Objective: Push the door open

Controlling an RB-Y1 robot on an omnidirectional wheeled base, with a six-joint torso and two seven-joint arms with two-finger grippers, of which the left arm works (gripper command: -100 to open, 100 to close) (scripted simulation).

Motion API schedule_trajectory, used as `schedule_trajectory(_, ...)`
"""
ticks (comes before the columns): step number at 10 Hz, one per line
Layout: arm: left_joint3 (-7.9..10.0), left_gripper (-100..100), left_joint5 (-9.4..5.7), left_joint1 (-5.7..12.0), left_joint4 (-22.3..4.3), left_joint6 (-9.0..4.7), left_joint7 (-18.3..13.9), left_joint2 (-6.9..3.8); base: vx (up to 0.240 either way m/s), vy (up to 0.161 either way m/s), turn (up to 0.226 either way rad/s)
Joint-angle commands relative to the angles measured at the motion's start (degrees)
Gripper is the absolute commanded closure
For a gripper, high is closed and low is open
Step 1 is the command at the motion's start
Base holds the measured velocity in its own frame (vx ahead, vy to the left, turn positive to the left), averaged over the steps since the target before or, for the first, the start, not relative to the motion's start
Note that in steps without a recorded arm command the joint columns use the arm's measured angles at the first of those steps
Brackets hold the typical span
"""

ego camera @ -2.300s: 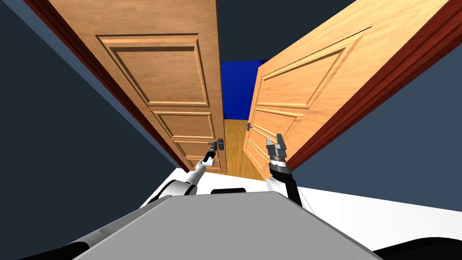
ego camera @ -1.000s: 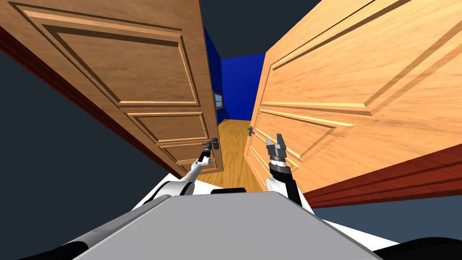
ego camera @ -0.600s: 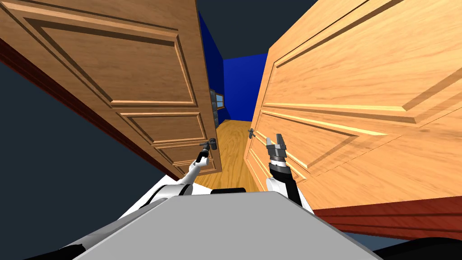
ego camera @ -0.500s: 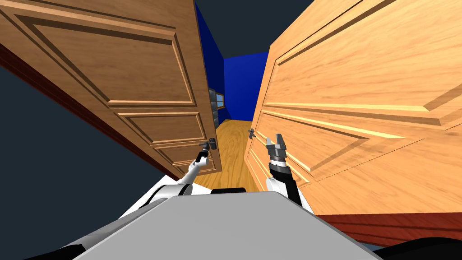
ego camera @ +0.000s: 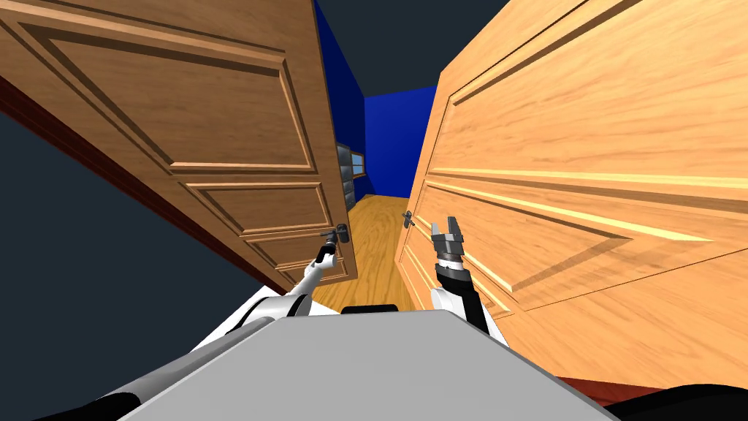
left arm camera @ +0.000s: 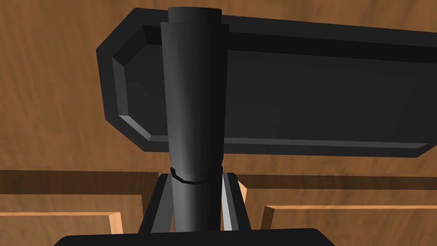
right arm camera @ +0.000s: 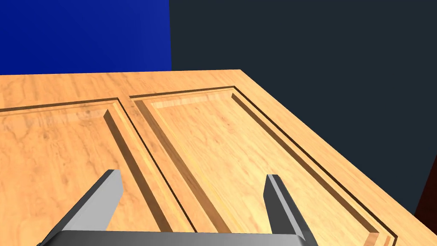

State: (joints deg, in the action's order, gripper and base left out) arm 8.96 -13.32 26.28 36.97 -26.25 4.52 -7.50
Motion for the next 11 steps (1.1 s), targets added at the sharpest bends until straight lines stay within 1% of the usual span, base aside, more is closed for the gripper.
schedule_trajectory(1, 0.99, 100, -0.27, 0.69, -0.8, -0.95, 0.1, -0.93, 0.142, -0.107, 0.082)
schedule_trajectory(2, 1.45, 100, -0.38, 0.69, -0.9, -0.98, 0.2, -1.05, 0.166, -0.111, 0.072)
schedule_trajectory(3, 1.45, 100, -0.38, 0.69, -0.9, -0.98, 0.2, -1.05, 0.119, -0.065, 0.036)
schedule_trajectory(4, 2.12, 100, -0.55, 0.68, -1.0, -1.03, 0.4, -1.21, 0.112, -0.079, 0.047)
schedule_trajectory(6, 2.12, 100, -0.55, 0.49, -1.1, -0.9, 0.5, -1.08, 0.123, -0.04, 0.034)
schedule_trajectory(8, 2.54, 100, -0.64, 0.82, -1.4, -1.13, 1.2, -0.88, 0.15, 0.026, 0.116)
schedule_trajectory(11, 3.07, 100, -0.74, 1.43, -2.0, -1.6, 2.4, -0.41, 0.204, 0.041, 0.118)
